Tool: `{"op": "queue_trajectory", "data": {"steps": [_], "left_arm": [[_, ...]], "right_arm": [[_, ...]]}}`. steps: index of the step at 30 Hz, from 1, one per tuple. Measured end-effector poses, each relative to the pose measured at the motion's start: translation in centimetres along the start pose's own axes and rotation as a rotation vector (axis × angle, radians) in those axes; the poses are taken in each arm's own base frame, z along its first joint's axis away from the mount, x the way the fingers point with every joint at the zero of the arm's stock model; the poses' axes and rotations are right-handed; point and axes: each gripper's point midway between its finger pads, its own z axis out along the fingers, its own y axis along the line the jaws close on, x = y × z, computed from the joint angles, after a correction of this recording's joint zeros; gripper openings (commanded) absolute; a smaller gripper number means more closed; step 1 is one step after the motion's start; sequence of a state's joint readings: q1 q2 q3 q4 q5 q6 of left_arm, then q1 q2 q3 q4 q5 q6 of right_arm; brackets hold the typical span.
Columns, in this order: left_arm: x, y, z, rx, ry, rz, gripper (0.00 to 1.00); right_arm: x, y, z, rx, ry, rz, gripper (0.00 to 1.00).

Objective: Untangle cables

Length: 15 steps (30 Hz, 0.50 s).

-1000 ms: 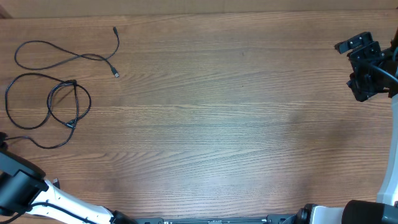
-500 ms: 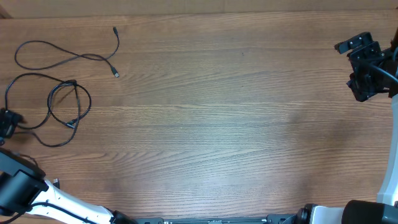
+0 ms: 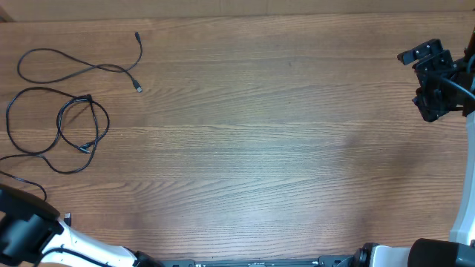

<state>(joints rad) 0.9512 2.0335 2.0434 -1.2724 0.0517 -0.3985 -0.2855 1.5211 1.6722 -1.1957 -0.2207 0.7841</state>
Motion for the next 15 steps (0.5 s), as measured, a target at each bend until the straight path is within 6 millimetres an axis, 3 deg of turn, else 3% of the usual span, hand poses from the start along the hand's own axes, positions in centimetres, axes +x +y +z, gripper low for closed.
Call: {"op": "queue_trajectory", "data": {"steps": [3, 6, 11, 15], "left_arm": [[0.8, -2.9, -2.3, 0.161, 0.013, 0.027, 0.93], [3.0, -7.0, -3.7, 0.344, 0.080, 0.134, 0.93], [10.7, -12.8, -4.3, 0.422, 0.232, 0.433, 0.92], [16.3, -16.1, -2.3, 0.327, 0.251, 0.684, 0.91]], "right_arm": [[0.0, 0.0, 0.0, 0.000, 0.000, 0.000, 1.00], [0.0, 0.0, 0.0, -0.001, -0.001, -0.001, 1.00], [-0.1, 0.1, 0.0, -0.005, -0.004, -0.002, 1.00], [-0.1, 0.2, 0.0, -0.009, -0.002, -0.002, 1.00]]}}
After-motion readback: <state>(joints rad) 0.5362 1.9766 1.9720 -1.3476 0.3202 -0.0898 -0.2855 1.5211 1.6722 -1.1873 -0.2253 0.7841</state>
